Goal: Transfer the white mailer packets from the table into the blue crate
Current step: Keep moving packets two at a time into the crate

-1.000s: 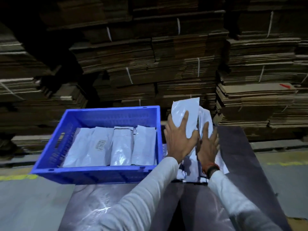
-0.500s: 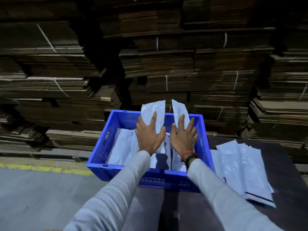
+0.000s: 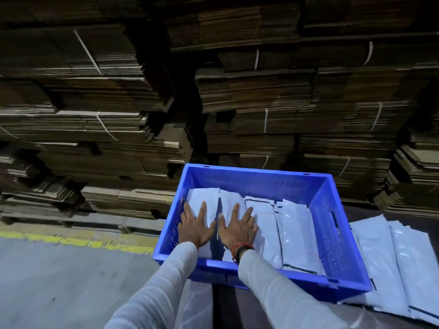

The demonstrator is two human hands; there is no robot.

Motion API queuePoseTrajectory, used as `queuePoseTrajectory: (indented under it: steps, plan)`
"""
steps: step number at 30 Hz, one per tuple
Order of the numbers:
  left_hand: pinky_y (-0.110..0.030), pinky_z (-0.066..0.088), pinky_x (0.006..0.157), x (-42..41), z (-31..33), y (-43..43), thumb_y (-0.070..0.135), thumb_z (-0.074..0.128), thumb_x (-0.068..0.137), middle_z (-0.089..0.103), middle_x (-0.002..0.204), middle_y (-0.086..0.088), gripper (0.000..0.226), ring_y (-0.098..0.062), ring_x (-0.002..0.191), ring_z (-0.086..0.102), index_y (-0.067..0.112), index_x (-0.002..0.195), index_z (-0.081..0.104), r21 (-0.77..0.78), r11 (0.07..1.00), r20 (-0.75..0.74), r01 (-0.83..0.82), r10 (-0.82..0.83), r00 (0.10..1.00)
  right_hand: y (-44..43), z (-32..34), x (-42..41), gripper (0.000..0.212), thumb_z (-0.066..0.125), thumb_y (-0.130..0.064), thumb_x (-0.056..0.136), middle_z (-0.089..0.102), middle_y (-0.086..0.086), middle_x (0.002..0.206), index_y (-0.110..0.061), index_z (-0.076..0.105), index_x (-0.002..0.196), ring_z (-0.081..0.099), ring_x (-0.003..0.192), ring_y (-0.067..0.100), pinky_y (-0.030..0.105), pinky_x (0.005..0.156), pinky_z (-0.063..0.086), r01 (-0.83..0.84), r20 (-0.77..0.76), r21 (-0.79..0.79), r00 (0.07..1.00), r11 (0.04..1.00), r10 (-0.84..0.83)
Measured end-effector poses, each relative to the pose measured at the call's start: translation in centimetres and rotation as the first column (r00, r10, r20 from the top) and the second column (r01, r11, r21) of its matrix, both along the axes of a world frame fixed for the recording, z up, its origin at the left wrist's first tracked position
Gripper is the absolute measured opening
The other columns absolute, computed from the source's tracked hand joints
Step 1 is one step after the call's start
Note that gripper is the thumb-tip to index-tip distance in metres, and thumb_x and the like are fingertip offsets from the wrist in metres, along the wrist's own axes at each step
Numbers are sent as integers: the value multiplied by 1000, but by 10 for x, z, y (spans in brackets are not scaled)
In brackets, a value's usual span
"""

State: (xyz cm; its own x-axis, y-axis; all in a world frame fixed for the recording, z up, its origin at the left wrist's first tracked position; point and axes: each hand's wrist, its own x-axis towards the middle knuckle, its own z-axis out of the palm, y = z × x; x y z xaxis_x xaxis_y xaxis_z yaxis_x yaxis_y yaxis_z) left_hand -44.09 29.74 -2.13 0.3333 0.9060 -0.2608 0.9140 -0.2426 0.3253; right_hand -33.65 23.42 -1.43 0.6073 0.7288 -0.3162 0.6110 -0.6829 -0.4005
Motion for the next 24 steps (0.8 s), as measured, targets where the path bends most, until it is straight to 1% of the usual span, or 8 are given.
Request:
queuePoseTrajectory:
  steps: [2,4,7,10,14,17,20,24]
  plan:
    - [-52,21,117,-2,-8,3,66,37,92,-24,160,-15,80,-35,151,0,36,155,-2,-43,998,-53,37,-39,998,7,-4,-5,76,20,-65,95,-18,19,159,-25,-2,155,-7,149,36,50,118,2,-27,-51,-32,998,999,25]
    - [-50,19,118,-2,-12,3,64,31,95,-28,159,-14,77,-34,151,-3,33,155,-5,-43,996,-127,78,-83,988,10,-9,-8,70,18,-61,97,-18,18,160,-25,2,155,-8,149,35,50,119,1,-60,-67,-71,996,996,55]
    - [-46,9,121,-1,-14,0,63,20,98,-26,160,-14,74,-31,151,-9,27,156,-9,-40,993,-200,109,-115,973,9,-15,-6,62,19,-52,100,-13,18,161,-25,8,155,-5,149,36,51,119,4,-105,-79,-126,992,986,96]
    - [-46,4,122,-1,-17,1,64,20,97,-21,161,-13,77,-30,151,-11,25,155,-13,-117,988,-220,97,-121,968,7,-21,-3,63,24,-49,99,-9,20,161,-25,8,155,2,148,38,49,119,8,-162,-94,-160,984,974,149]
    - [-50,12,121,-2,-14,5,63,25,97,-13,163,-11,78,-32,151,-6,26,156,-10,-167,984,-156,62,-88,984,-1,-15,6,63,27,-51,99,-5,20,161,-26,10,155,4,148,38,49,119,10,-181,-85,-91,981,979,173]
    - [-52,15,121,2,-6,3,60,28,98,-1,165,-11,75,-33,151,3,23,157,0,-37,999,-68,25,-27,997,-11,3,23,64,29,-53,99,-4,18,162,-28,10,155,4,148,37,50,118,11,-175,-49,38,983,984,176]
    - [-52,15,120,24,7,-4,60,29,97,10,164,-11,72,-34,150,10,22,156,14,123,992,64,25,-33,997,-31,22,55,62,32,-52,99,4,14,163,-30,13,154,8,149,34,51,117,15,-162,66,210,986,964,151]
    - [-49,20,118,82,42,-30,58,34,97,13,163,-11,69,-34,150,13,25,156,17,191,980,225,59,-102,969,-64,47,114,62,36,-50,99,10,13,162,-28,17,154,9,149,31,49,116,18,-127,201,343,978,931,59]
